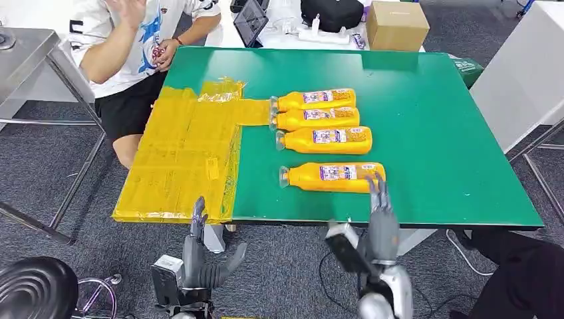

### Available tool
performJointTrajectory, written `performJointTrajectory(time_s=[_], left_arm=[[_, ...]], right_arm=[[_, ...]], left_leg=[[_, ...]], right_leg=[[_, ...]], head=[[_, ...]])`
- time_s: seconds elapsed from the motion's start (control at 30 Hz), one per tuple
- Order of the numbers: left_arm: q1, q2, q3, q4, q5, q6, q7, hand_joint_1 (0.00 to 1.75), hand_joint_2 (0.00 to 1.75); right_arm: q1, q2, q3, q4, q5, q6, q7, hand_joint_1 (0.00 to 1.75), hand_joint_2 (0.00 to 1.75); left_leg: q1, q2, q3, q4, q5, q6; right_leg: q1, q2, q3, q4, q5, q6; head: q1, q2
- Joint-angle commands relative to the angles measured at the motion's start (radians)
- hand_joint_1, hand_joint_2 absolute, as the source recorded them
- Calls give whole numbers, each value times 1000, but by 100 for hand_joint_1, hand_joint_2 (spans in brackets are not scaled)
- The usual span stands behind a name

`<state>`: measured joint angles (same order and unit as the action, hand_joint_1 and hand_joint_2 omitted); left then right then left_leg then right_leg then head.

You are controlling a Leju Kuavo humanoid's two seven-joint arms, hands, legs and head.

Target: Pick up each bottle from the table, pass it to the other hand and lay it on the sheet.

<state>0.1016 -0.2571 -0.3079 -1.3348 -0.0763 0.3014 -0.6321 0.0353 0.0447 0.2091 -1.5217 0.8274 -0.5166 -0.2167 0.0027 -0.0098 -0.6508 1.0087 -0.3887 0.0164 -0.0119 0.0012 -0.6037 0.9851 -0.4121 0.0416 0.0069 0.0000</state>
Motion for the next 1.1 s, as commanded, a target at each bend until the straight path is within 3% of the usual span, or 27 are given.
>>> performJointTrajectory(time_s=[0.03, 0.07, 0.1, 0.2, 0.33, 0.37, 0.47, 0.57, 0.67, 0.9, 1.1], left_arm=[[-49, -16, 61, 27, -26, -16, 7, 0, 175], [-51, -17, 63, 27, -30, -18, 5, 0, 175], [-115, -34, 69, 69, -58, -86, 18, 0, 175], [-121, -36, 72, 81, -58, -88, 18, 0, 175], [-120, -35, 72, 81, -58, -89, 17, 0, 175], [-122, -34, 70, 83, -59, -97, 16, 0, 175], [-149, -32, 67, 119, -61, -114, 17, 0, 175], [-164, -31, 67, 143, -62, -124, 16, 0, 175], [-177, -30, 65, 172, -67, -131, 12, 0, 175], [-206, -28, 56, 216, -71, -142, 7, 0, 175], [-210, -30, 51, 229, -71, -143, 6, 0, 175]], right_arm=[[-141, -83, -62, 66, 5, 26, 25, 0, 175], [-150, -86, -62, 77, 17, 29, 41, 0, 175], [-470, -164, -17, 478, 26, 282, 169, 0, 175], [-497, -163, -14, 528, 13, 279, 153, 0, 175], [-494, -162, -12, 528, 13, 277, 151, 0, 175], [-509, -163, 2, 550, 1, 322, 159, 0, 175], [-653, -142, 63, 738, -40, 449, 158, 0, 175], [-771, -104, 103, 896, -49, 478, 155, 0, 175], [-844, -72, 140, 1000, -70, 535, 130, 0, 175], [-907, -41, 211, 1066, -128, 638, 83, 0, 175], [-924, -44, 243, 1077, -132, 656, 80, 0, 175]], left_leg=[[0, 1, 2, 0, 0, -1], [0, 1, 2, 0, -1, -1], [1, 1, 3, 0, 0, 0], [0, 7, 6, 0, -1, 0], [1, 2, 6, 0, -1, 0], [0, 0, 4, 0, 0, 1], [1, 4, 8, 1, -2, 0], [0, 12, 6, 3, -2, 0], [0, 11, 2, 2, 0, 1], [0, 3, 0, 0, 4, 1], [0, 1, 0, 1, 4, 1]], right_leg=[[0, 0, 2, 0, 0, -1], [0, 0, 2, 0, 0, -1], [1, 0, 3, -1, 0, -1], [1, 5, 6, -1, 1, -1], [1, 1, 7, -1, 0, 0], [1, 0, 5, -1, 0, 0], [1, 3, 8, 0, -1, -1], [0, 11, 4, 2, 2, 0], [0, 10, 1, 2, 3, 0], [0, 2, 1, 1, 4, -1], [0, 0, 1, 1, 3, -1]], head=[[0, 0], [0, 0], [0, 0], [0, 0], [0, 0], [-1, 0], [0, 0], [0, 0], [-1, 0], [-1, 0], [0, 0]])
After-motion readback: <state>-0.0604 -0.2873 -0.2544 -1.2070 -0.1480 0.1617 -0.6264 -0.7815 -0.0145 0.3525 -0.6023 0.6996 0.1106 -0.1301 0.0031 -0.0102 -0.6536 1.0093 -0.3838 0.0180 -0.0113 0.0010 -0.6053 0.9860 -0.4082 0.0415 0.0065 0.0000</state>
